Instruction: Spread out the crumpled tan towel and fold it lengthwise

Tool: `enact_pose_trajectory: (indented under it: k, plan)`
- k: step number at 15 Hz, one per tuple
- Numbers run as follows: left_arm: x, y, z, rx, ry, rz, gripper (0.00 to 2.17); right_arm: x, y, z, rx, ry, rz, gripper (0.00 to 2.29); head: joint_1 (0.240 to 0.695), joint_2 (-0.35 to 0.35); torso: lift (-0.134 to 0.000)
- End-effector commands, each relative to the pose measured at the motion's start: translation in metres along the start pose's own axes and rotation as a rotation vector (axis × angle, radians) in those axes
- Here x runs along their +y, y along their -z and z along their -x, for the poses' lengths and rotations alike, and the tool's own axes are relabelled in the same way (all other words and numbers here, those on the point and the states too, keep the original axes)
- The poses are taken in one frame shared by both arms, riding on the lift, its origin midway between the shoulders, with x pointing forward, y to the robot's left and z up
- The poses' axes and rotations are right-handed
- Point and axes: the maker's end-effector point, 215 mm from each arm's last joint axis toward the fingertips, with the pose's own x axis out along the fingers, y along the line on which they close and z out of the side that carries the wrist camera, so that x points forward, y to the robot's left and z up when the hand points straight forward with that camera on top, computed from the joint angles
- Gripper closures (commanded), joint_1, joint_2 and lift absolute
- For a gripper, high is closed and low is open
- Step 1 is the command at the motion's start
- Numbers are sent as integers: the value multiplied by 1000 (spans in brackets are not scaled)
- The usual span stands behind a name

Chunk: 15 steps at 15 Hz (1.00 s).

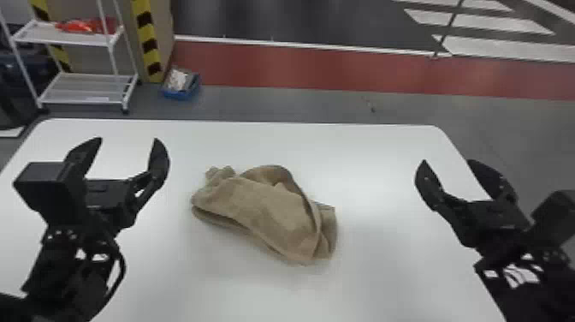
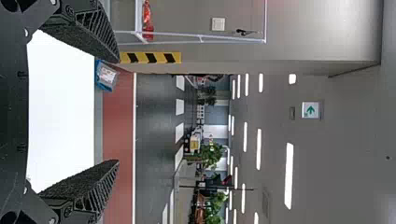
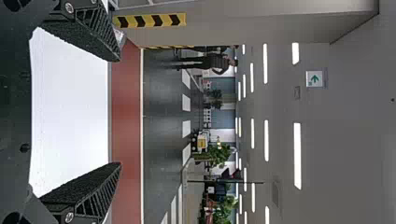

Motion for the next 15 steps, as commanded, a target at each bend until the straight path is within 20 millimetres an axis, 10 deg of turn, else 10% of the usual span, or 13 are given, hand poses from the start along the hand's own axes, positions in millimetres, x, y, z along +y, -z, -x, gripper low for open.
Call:
enact_pose_trajectory:
  k: [1,9,15]
  plan:
    - [1,-2,0,-6,-4,1,144,0,1,0,2,0,-1,93,695,-145,-124]
    - [1,14,-1,2,3,3,140,-1,15,1,30,-4,0,97,695,-149,-124]
    - [0,27,16,16,8,7,137,-12,76,3,140,6,30,154,695,-149,-124]
